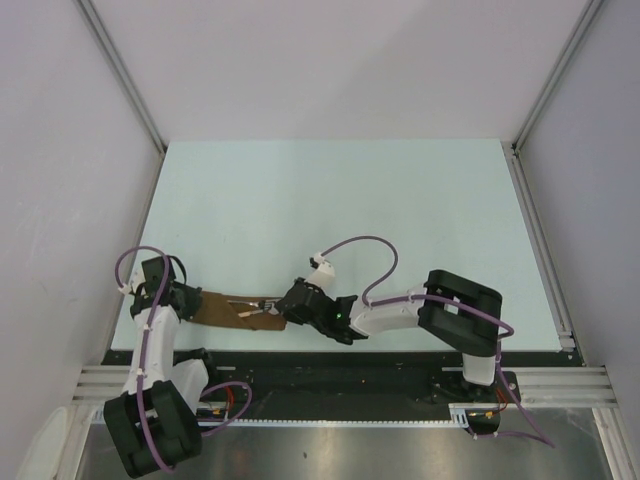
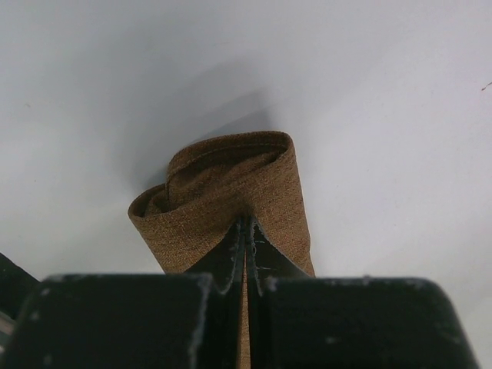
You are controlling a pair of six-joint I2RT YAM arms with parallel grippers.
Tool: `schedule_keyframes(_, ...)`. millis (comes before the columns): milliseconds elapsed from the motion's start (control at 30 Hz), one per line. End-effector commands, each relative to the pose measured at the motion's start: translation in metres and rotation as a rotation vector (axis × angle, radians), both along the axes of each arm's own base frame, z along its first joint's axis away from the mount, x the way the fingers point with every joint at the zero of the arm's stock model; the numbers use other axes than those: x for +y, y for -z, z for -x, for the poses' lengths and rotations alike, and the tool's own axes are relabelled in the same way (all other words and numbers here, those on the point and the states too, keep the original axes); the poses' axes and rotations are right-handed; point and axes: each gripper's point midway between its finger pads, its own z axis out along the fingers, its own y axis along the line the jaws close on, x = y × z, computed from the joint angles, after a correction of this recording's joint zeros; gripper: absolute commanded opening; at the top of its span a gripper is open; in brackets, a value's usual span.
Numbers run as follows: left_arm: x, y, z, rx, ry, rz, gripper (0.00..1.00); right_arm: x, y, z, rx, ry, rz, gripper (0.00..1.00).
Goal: Fold the napkin into a case and place the utensils inside
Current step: Insert the spoon into the folded napkin.
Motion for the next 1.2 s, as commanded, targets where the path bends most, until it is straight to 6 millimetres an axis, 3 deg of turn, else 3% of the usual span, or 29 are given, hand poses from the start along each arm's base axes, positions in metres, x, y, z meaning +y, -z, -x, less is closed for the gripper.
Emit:
schedule_keyframes(0,0.001,-0.002,0.001,-0.017,-0.027,0.010,0.00,0.020,-0.009,0.000,0.021,0.039,-0.093,0.00)
schedule_keyframes(267,-0.001,-0.002,0.001,-0.027,-0.029,0.015,0.00,0.031,-0.009,0.002,0.031,0.074,-0.121,0.00)
schedule_keyframes(433,-0.001,-0.002,0.001,-0.031,-0.030,0.016,0.00,0.039,0.003,0.006,0.069,0.076,-0.119,0.04)
schedule_keyframes(667,-0.001,-0.004,0.000,-0.037,-0.027,0.015,0.00,0.048,0.004,0.006,0.065,0.090,-0.125,0.08)
schedule_keyframes(900,-0.004,-0.013,-0.009,-0.097,0.015,0.015,0.01,0.052,0.004,0.010,0.065,0.063,-0.108,0.27)
schedule_keyframes(1000,-0.005,-0.021,-0.013,-0.135,0.027,0.008,0.07,0.049,0.006,0.015,0.070,0.040,-0.085,0.44)
schedule_keyframes(1167,-0.015,-0.042,-0.023,-0.244,0.079,0.027,0.18,0.039,0.003,0.022,0.070,0.009,-0.050,0.55)
